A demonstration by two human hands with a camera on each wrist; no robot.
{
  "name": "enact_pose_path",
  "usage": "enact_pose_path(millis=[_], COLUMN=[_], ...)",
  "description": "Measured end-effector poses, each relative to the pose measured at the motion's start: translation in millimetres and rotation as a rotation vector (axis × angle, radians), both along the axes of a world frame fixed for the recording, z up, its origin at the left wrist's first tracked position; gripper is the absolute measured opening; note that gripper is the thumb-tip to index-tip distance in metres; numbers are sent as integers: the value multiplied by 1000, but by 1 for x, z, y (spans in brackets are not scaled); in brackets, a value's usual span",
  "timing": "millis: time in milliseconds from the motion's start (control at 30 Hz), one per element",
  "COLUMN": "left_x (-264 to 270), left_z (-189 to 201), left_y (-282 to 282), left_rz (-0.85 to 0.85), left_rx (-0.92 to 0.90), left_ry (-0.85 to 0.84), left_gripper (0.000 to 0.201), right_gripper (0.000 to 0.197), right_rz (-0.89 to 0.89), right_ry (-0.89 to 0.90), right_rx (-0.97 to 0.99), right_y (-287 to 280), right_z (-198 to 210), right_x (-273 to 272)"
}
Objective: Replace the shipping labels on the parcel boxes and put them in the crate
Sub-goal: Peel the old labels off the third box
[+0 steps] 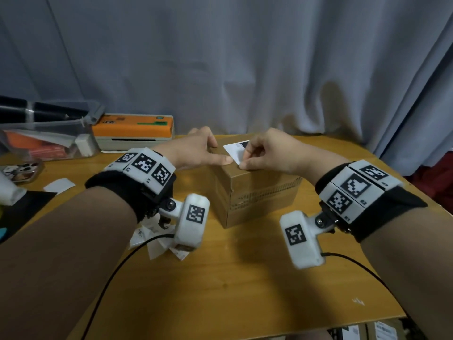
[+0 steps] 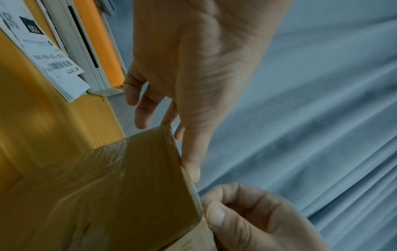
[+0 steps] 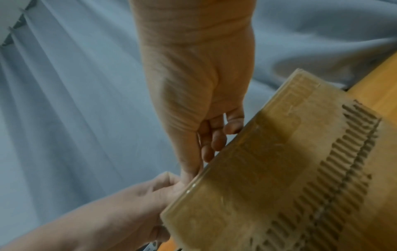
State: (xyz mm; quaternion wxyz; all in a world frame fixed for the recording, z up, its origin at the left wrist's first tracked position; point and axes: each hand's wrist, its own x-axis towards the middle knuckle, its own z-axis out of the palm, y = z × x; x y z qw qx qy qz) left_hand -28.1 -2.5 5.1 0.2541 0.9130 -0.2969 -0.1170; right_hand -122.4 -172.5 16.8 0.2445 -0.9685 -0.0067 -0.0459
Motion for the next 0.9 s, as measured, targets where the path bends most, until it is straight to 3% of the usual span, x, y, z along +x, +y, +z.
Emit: enact_pose_path(millis=[167, 367, 500, 767, 900], left_x=[1, -1, 0, 0, 0], left_z=[-5, -8, -9, -8, -5], left_y=[0, 0, 0, 1, 0], left_rz=[13, 18, 20, 12, 9], left_rx=[21, -20, -23, 0, 21], left_ry=[8, 17, 20, 30, 27], left_gripper=[41, 43, 43, 43, 45], right_gripper=[15, 32, 29, 31, 26], right_rz=[-72, -48, -51, -97, -120], right_ry=[2, 102, 107, 65, 64], right_rx=[-66, -229, -246, -207, -65], right_y=[7, 16, 16, 11, 2], right_z=[-2, -2, -6, -3, -5], right_x=[4, 7, 6, 4, 8])
